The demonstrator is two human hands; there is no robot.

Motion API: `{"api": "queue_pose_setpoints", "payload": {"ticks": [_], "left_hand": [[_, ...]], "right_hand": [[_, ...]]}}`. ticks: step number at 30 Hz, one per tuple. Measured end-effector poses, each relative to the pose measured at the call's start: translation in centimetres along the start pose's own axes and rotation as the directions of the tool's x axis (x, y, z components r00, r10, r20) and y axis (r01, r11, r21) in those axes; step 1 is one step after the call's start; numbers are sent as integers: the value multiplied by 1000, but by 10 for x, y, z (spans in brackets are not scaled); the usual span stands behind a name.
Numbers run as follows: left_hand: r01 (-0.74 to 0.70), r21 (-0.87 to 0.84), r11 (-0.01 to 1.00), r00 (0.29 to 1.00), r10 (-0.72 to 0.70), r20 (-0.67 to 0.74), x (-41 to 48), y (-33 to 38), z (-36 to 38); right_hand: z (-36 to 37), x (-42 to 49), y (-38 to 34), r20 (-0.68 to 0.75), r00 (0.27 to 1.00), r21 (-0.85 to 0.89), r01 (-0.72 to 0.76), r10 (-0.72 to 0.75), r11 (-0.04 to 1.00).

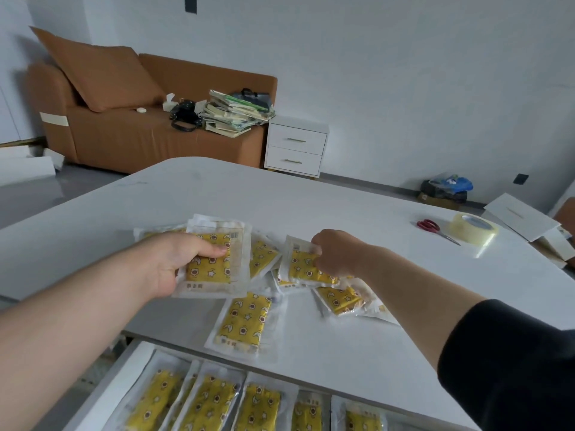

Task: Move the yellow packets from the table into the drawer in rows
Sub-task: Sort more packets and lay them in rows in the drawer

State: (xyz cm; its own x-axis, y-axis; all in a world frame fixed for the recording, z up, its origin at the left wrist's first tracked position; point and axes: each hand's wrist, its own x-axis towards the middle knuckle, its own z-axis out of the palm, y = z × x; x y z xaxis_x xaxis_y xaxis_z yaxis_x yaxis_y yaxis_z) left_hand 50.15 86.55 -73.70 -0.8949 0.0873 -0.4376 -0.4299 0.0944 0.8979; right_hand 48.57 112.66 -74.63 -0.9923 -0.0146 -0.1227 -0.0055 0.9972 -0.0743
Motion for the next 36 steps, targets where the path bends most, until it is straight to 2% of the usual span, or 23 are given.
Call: {"api": "queue_pose_setpoints", "payload": {"ticks": [9, 13, 20, 23, 26, 31, 36], "left_hand": [[8, -1, 1000, 1000, -8, 14, -8, 0, 6], [7, 19, 1000, 1000, -7, 9, -10, 0, 6], [5, 3, 1000, 1000, -5, 15, -12, -2, 6], [18, -4, 1000, 999, -18, 36, -17, -4, 7], [33, -26, 999, 997, -31, 68, -28, -4, 10], [13, -29, 999, 995, -11, 97, -60, -8, 19], [47, 3, 999, 985, -47, 167, -101, -28, 33]], "right_hand": [[9, -15, -9, 72, 997, -75, 31, -25, 997], [6, -17, -9, 41, 999, -87, 36, -32, 996], [-6, -25, -5, -28, 997, 235, -58, 66, 970], [-11, -38, 1, -43, 985, 484, -126, 167, 866], [-14, -58, 8, 0, 958, 703, -203, 286, 682], [-14, -110, 21, 64, 920, 832, -262, 386, 488], [-7, -178, 26, 112, 916, 890, -265, 384, 371]]}}
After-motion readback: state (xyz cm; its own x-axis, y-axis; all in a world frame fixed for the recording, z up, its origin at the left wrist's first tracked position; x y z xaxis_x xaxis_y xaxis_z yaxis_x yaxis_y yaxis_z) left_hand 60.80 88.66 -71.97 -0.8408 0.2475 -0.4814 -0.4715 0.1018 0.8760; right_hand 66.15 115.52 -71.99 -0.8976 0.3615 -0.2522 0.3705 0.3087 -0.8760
